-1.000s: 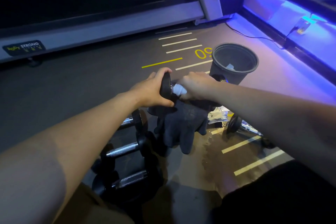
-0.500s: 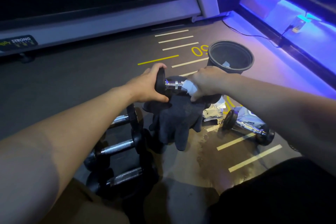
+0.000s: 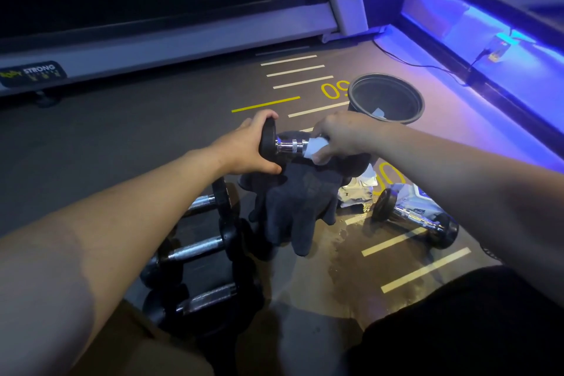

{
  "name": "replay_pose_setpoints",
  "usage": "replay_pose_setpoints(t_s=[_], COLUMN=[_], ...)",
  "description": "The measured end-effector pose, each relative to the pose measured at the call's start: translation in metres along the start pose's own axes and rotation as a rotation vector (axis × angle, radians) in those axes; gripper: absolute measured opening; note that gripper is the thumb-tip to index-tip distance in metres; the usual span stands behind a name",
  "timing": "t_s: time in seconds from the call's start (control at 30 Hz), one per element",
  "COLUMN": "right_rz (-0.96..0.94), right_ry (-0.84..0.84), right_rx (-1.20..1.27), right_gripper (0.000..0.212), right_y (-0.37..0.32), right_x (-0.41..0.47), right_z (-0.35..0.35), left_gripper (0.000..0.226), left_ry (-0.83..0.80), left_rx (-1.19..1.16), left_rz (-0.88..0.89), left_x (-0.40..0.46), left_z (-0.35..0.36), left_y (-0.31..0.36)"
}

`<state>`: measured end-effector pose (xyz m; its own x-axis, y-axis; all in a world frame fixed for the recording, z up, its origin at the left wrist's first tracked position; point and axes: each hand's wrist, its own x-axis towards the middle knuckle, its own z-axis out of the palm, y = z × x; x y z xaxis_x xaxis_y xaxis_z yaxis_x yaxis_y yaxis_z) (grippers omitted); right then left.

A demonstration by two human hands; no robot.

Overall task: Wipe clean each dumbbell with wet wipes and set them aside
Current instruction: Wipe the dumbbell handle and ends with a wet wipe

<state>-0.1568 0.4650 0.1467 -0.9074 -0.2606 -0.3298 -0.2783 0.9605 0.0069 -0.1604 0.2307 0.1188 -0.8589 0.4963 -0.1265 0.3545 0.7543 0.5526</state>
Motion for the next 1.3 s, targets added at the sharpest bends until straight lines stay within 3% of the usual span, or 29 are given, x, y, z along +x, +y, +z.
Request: replay_pose_setpoints(t_s=[0.13,0.57,1.0,1.17,1.3], right_rz=[0.015,-0.03,-0.047,-0.058,-0.046], right_ry=[-0.008,0.165,0.187,0.128,0.117], right_rx=[-0.09,-0.044,0.14,0.027,-0.034], right_gripper=[0.058,0.027,0.031,0.021,0.032], right_y=[-0.001,-0.024,-0.064,-0.055,-0.041], right_x=[0.007,0.014,0.029,0.028,0.024], right_z=[0.007,0.018,0.01,0.012,0.015], left_gripper=[0.103,0.102,0.103,0.102,0.102], left_ry=[0.011,0.003,-0.001,-0.003,-0.017], left_rx=[0.011,-0.021,-0.032,-0.003,-0.004], left_rz=[-0.007,-0.004,-0.011,-0.023,-0.015], left_x=[0.003,0.006,0.004,0.004,0.006], left_z=[0.001,-0.001,0.0,0.001,0.001], left_y=[-0.001,-0.006,-0.006,-0.006,-0.003])
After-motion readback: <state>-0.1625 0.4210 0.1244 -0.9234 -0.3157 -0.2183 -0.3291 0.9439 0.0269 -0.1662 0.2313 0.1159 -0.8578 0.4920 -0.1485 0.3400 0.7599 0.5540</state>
